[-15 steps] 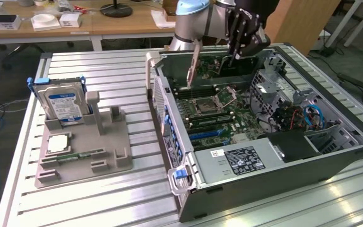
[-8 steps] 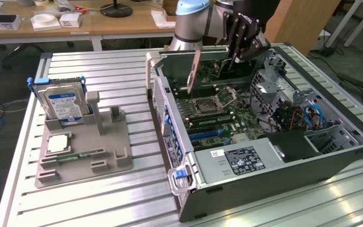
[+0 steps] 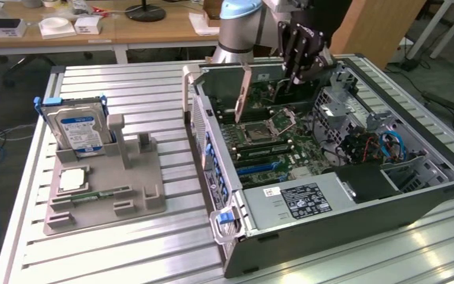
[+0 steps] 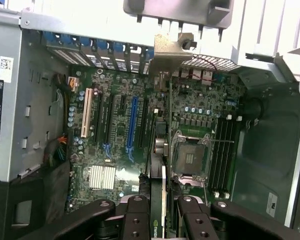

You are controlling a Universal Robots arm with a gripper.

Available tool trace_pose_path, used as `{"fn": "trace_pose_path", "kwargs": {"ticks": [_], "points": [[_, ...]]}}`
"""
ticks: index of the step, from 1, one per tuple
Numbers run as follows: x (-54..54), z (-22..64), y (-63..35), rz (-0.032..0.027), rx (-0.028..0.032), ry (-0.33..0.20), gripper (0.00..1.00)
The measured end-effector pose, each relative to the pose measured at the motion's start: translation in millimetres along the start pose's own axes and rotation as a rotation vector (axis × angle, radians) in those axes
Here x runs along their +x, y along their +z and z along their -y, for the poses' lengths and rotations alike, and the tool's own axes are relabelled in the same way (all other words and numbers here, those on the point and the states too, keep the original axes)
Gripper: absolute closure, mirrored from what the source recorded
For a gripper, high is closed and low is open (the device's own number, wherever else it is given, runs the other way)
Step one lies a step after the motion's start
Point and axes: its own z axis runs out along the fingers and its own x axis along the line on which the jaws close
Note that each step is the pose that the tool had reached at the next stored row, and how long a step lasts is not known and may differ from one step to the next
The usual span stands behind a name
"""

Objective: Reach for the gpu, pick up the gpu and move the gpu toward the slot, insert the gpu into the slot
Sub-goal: 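Insert the gpu into the slot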

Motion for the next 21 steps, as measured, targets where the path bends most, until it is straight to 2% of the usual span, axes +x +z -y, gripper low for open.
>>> {"fn": "trace_pose_path", "kwargs": {"ticks": [5, 13, 21], "points": [[0.5, 0.0, 6.5, -0.0013, 0.0086, 0.031, 0.74], [3.0, 0.5, 19.3, -0.0023, 0.0178, 0.051, 0.74], [6.6, 1.3, 33.6, -0.0025, 0.0229, 0.055, 0.74]]}}
